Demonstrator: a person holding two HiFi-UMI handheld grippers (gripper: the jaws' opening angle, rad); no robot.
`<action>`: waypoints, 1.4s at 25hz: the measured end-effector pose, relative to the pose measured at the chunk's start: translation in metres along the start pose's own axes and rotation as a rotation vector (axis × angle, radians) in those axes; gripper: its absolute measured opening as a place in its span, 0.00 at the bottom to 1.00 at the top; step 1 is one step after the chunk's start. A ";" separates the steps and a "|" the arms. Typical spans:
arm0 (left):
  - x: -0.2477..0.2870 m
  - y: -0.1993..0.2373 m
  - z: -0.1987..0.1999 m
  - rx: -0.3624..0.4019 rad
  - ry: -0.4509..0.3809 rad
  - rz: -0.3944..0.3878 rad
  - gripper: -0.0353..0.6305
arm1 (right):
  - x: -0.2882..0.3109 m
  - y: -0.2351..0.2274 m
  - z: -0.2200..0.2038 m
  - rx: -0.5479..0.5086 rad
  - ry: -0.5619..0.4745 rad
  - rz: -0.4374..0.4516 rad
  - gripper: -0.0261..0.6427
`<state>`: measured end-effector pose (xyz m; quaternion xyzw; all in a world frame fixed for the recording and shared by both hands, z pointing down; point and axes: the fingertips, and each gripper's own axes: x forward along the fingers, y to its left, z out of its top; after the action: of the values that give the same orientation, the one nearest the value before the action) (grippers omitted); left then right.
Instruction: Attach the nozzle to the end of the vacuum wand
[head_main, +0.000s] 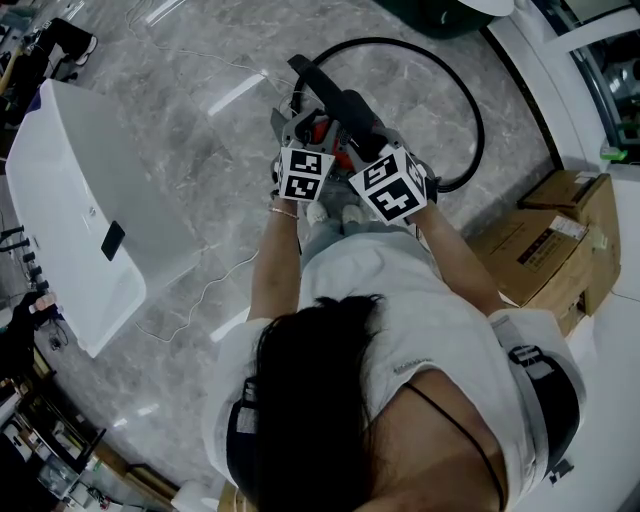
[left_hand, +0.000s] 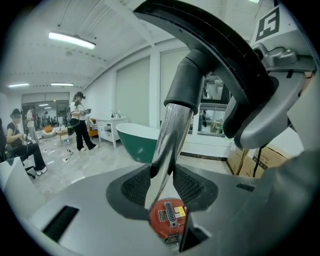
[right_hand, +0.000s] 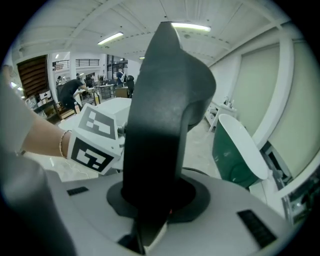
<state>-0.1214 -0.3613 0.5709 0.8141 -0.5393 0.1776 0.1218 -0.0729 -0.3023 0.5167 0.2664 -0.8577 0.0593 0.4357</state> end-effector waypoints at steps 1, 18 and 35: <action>0.001 -0.001 0.000 0.006 0.005 -0.003 0.26 | 0.000 0.000 0.000 0.024 0.006 0.004 0.17; 0.008 -0.007 0.003 0.097 0.040 -0.102 0.26 | 0.014 -0.003 -0.006 -0.043 0.046 -0.051 0.17; 0.010 -0.004 0.007 0.058 0.022 -0.085 0.26 | 0.021 0.006 0.001 0.017 -0.002 0.039 0.18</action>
<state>-0.1136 -0.3708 0.5692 0.8375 -0.4974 0.1971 0.1114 -0.0869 -0.3060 0.5336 0.2535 -0.8626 0.0749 0.4314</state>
